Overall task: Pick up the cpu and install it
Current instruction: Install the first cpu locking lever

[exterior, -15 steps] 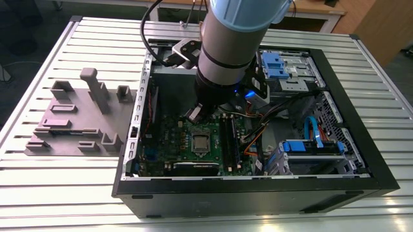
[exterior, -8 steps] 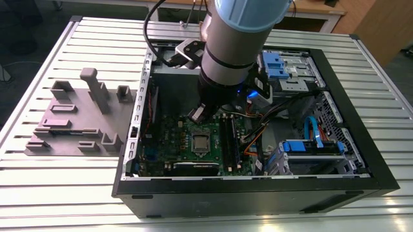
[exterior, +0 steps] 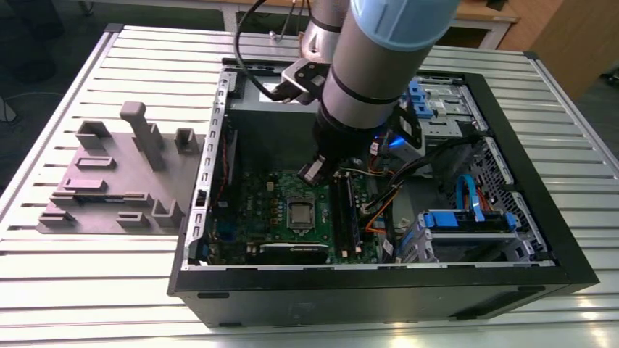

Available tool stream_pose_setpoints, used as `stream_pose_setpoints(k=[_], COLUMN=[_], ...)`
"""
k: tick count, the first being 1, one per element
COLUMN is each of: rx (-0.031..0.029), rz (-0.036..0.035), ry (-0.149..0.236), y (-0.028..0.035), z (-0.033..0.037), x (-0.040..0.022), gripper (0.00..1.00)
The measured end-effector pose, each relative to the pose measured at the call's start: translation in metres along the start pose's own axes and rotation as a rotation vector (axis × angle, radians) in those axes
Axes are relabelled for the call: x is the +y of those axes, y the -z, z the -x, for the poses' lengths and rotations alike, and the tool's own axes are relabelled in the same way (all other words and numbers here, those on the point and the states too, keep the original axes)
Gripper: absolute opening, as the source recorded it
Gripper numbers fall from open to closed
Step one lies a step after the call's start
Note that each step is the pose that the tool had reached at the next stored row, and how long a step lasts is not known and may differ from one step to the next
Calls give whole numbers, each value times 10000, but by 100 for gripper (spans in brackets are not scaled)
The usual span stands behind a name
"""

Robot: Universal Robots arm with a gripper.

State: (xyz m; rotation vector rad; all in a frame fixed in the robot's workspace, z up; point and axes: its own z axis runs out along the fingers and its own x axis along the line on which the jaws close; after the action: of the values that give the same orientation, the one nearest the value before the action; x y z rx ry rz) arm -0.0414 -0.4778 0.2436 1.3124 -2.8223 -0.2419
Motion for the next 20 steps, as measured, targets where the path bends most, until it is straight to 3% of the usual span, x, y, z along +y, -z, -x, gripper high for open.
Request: stream_pose_setpoints(k=[2, 10, 17, 20], rx=[6, 6, 6, 11], rz=[6, 5, 6, 9], ry=[0, -1, 2, 55], y=[2, -10, -58, -90], z=[52, 216, 361, 371], x=[-35, -34, 74, 100], gripper=[10, 10, 10, 10])
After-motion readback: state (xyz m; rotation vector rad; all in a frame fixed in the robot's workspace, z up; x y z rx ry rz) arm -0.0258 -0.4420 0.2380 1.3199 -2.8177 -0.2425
